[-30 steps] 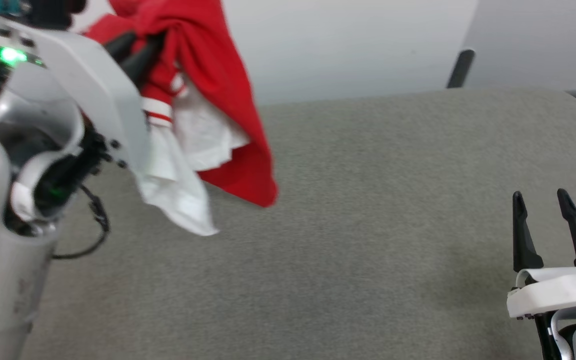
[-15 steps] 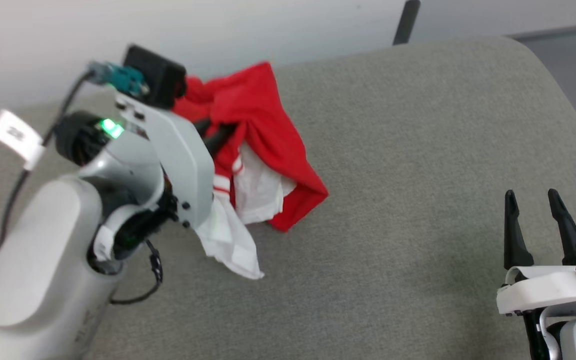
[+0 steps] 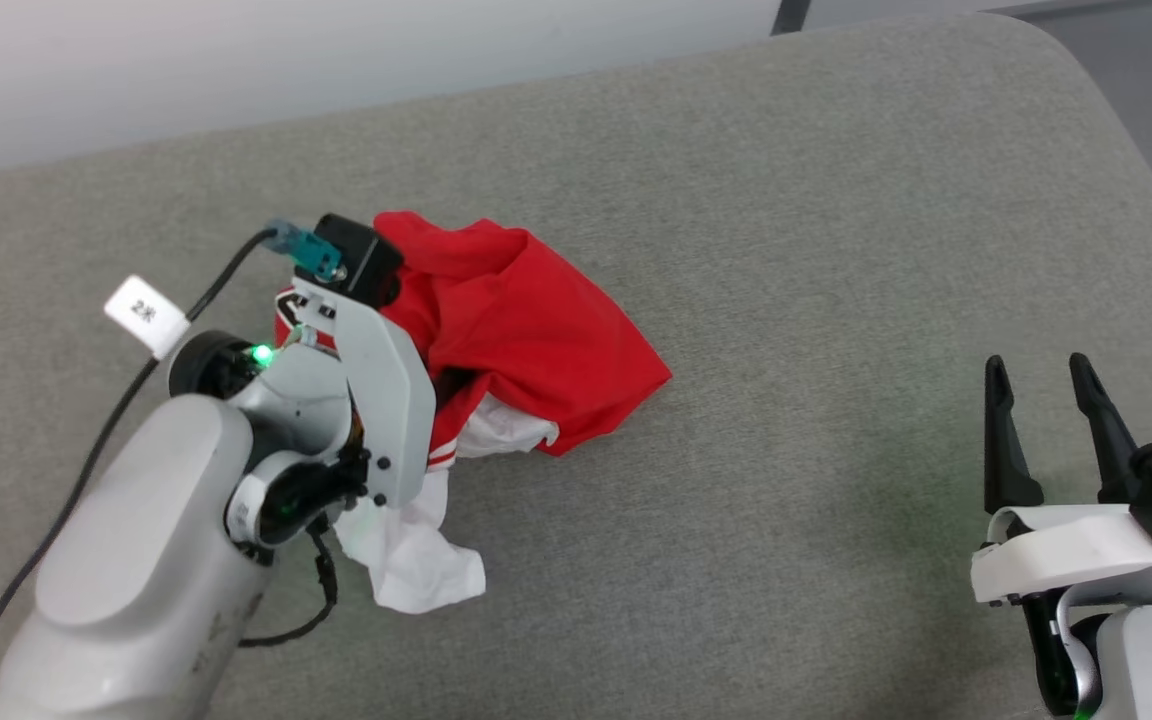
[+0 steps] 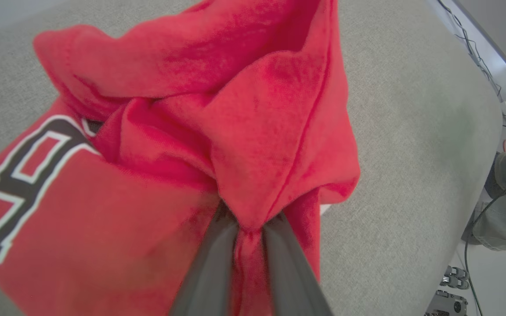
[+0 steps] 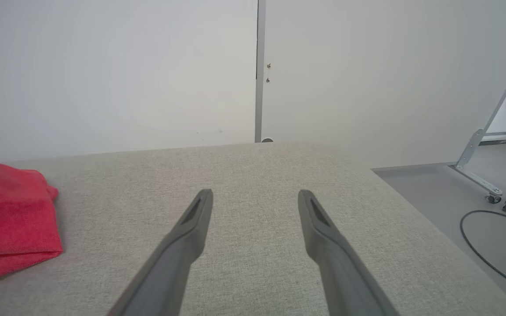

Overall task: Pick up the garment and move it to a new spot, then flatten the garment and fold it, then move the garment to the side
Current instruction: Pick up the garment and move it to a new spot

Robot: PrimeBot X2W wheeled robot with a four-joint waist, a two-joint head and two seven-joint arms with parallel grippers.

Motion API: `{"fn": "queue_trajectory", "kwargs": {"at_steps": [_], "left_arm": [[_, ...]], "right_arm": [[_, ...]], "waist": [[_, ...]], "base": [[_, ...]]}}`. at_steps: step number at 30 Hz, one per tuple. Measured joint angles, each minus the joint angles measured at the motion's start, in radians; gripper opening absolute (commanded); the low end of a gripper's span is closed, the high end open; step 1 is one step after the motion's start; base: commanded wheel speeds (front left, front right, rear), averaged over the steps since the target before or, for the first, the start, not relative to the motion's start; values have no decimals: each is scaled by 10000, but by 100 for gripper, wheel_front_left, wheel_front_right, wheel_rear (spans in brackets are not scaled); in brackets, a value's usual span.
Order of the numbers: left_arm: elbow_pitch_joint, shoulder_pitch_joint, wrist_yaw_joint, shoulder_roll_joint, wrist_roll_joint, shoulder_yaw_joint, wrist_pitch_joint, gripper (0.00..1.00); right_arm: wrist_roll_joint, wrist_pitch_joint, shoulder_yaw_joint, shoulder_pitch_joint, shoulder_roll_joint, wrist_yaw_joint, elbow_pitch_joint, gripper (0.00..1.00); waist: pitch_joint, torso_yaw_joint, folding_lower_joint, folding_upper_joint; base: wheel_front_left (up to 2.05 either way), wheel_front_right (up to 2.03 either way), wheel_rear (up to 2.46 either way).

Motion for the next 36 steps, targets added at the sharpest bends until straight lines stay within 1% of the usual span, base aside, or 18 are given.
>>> {"fn": "queue_trajectory", "kwargs": {"at_steps": [2, 4, 5, 6, 7, 10, 14, 17, 24, 29, 36], "left_arm": [[290, -112, -52, -86, -117, -61, 0, 22], [502, -314, -127, -81, -113, -173, -33, 33], [560, -387, -148, -79, -117, -203, -35, 47], [602, -418, -171, -104, -138, -213, -82, 71], [631, -432, -188, -134, -174, -232, -88, 100], [629, -453, -215, -102, -213, -293, -186, 100], [485, -385, -244, -38, -299, -159, -579, 100], [249, -140, -245, 84, -263, -23, -1151, 100], [-468, 1025, -196, 410, 8, 495, -3045, 100], [-1095, 2149, 50, 625, 249, 1043, -4614, 100], [-1304, 3818, 663, 805, 529, 1806, -6537, 100]], "right_arm": [[-4, 0, 56, -27, 2, 0, -2, 100], [-12, 0, 138, -27, 4, 0, 12, 100], [-27, 0, 176, -26, 8, 0, 17, 100], [-36, 0, 211, -23, 4, 0, 33, 100], [-40, 0, 244, -20, -4, 0, 58, 100], [-105, 0, 343, 35, -58, 0, 104, 100], [-111, -2, 462, 159, -186, 2, 144, 100], [-109, -2, 617, 342, -313, 0, 186, 100], [-94, -2, 851, 725, -472, 0, 138, 100], [-79, -2, 1047, 1085, -556, 0, 136, 100], [-56, -4, 1114, 1318, -648, 0, 167, 100]], "waist": [[-7, 94, 0, 1], [-50, 188, 0, 0], [-91, 228, 0, 0], [-145, 270, 0, 1], [-203, 313, 0, 1], [-411, 457, 0, 1], [-732, 696, 0, 0], [-1009, 892, 0, 1], [-1756, 1358, 0, 0], [-2268, 1715, 0, 0], [-2721, 2272, 0, 0]], "base": [[0, 0, 0], [0, 0, 0], [0, 0, 0], [0, 0, 0], [0, 0, 0], [0, 0, 0], [0, 0, 0], [0, 0, 0], [0, 0, 0], [0, 0, 0], [0, 0, 0]]}}
